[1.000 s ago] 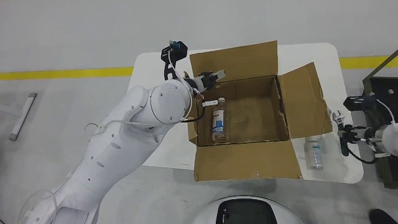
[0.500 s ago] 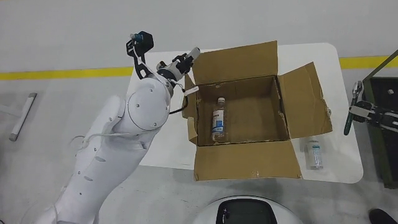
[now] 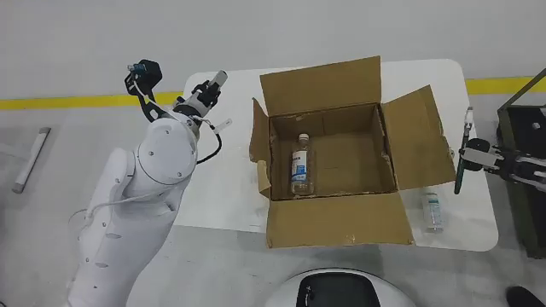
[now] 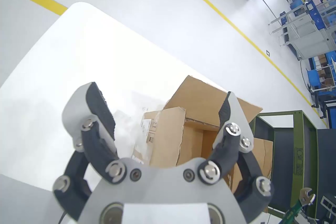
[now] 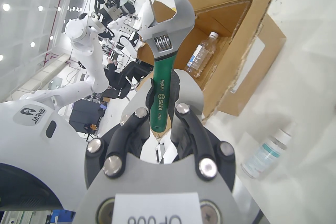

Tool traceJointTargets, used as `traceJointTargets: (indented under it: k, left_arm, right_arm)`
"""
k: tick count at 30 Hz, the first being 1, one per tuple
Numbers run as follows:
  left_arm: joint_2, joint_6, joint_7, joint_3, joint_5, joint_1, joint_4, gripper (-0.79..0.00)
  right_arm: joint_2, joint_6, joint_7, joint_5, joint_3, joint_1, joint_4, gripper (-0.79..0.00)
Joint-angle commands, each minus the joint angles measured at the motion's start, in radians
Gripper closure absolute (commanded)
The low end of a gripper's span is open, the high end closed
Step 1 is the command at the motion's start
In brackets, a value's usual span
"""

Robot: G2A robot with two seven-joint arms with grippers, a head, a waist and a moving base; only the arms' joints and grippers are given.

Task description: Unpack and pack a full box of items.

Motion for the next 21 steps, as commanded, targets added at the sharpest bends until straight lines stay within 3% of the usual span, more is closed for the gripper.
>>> traceJointTargets:
  k: [1, 7, 18, 21]
  left_arm:
    - [0.001, 0.000, -0.003, -0.003, 0.003, 0.003, -0.003, -0.785]
    - [0.001, 0.000, -0.003, -0.003, 0.003, 0.003, -0.003, -0.785]
    - [0.001, 0.000, -0.003, -0.003, 0.003, 0.003, -0.003, -0.785]
    - [0.001, 0.000, -0.003, -0.003, 0.003, 0.003, -0.003, -0.785]
  right_arm:
    - [0.002, -0.001, -0.006, 0.007, -0.032, 0.013, -0.007, 0.000]
    - [0.009, 0.039, -0.043, -0.052, -0.140, 0.070, -0.047, 0.000]
    - [0.012, 0.239, -0.165, -0.417, -0.470, 0.246, -0.024, 0.000]
    - [0.012, 0.239, -0.165, -0.417, -0.470, 0.246, -0.024, 0.000]
